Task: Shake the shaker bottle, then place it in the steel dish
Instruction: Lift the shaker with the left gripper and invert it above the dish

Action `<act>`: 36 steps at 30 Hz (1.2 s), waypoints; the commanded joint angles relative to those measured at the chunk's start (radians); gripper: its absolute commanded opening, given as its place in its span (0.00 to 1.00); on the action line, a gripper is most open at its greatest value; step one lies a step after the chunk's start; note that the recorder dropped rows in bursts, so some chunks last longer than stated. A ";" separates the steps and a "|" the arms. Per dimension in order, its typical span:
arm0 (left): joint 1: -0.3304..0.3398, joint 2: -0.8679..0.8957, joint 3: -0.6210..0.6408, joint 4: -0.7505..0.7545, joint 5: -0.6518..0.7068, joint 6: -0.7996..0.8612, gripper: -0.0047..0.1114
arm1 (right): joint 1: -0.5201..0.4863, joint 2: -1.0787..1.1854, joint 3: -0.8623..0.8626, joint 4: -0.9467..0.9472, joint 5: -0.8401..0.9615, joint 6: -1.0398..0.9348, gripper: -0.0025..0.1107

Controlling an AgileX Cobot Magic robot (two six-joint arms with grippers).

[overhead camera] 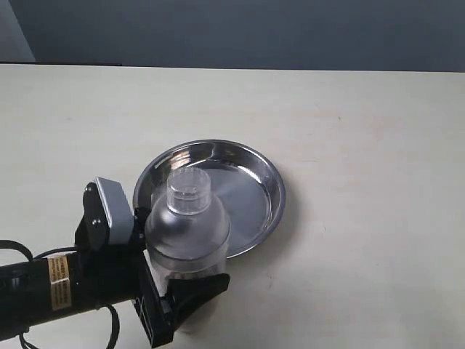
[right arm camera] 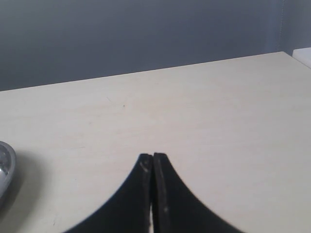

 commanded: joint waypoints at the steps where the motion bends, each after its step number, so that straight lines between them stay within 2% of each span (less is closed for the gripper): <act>1: -0.005 0.005 0.000 0.069 0.004 -0.008 0.06 | -0.003 -0.005 0.001 0.000 -0.010 -0.002 0.01; 7: -0.005 -0.011 0.000 0.083 0.004 -0.006 0.05 | -0.003 -0.005 0.001 0.000 -0.010 -0.002 0.01; 11: -0.005 -0.120 -0.036 0.070 0.004 -0.039 0.04 | -0.003 -0.005 0.001 0.000 -0.010 -0.002 0.01; 14: -0.005 -0.258 -0.102 -0.028 0.004 -0.097 0.04 | -0.003 -0.005 0.001 0.000 -0.010 -0.002 0.01; 16: -0.005 -0.367 -0.188 -0.121 0.004 -0.094 0.04 | -0.003 -0.005 0.001 0.000 -0.010 -0.002 0.01; 17: -0.005 -0.421 -0.250 -0.149 0.062 -0.088 0.04 | -0.003 -0.005 0.001 0.000 -0.010 -0.002 0.01; 19: -0.005 -0.496 -0.378 -0.145 0.398 -0.064 0.04 | -0.003 -0.005 0.001 0.000 -0.010 -0.002 0.01; 20: -0.010 -0.504 -0.435 -0.127 0.615 -0.089 0.04 | -0.003 -0.005 0.001 0.000 -0.010 -0.002 0.01; 21: -0.023 -0.482 -0.456 -0.119 0.761 -0.124 0.04 | -0.003 -0.005 0.001 0.000 -0.010 -0.002 0.01; 22: -0.028 -0.444 -0.449 -0.119 0.813 -0.117 0.04 | -0.003 -0.005 0.001 0.000 -0.010 -0.002 0.01; 25: -0.026 -0.308 -0.419 -0.164 0.747 -0.124 0.04 | -0.003 -0.005 0.001 0.000 -0.010 -0.002 0.01; 27: -0.035 -0.369 -0.467 -0.106 0.660 -0.137 0.04 | -0.003 -0.005 0.001 0.000 -0.010 -0.002 0.01; 28: -0.037 -0.409 -0.517 -0.106 0.660 -0.129 0.04 | -0.003 -0.005 0.001 0.000 -0.010 -0.002 0.01; 30: -0.037 -0.475 -0.632 -0.171 0.778 -0.064 0.04 | -0.003 -0.005 0.001 0.000 -0.010 -0.002 0.01; 32: -0.037 -0.450 -0.645 -0.258 0.933 -0.065 0.04 | -0.003 -0.005 0.001 0.000 -0.010 -0.002 0.01; 34: -0.045 -0.322 -0.572 -0.265 0.955 -0.065 0.04 | -0.003 -0.005 0.001 0.000 -0.010 -0.002 0.01; 36: -0.053 -0.283 -0.580 -0.257 0.953 -0.102 0.04 | -0.003 -0.005 0.001 0.000 -0.010 -0.002 0.01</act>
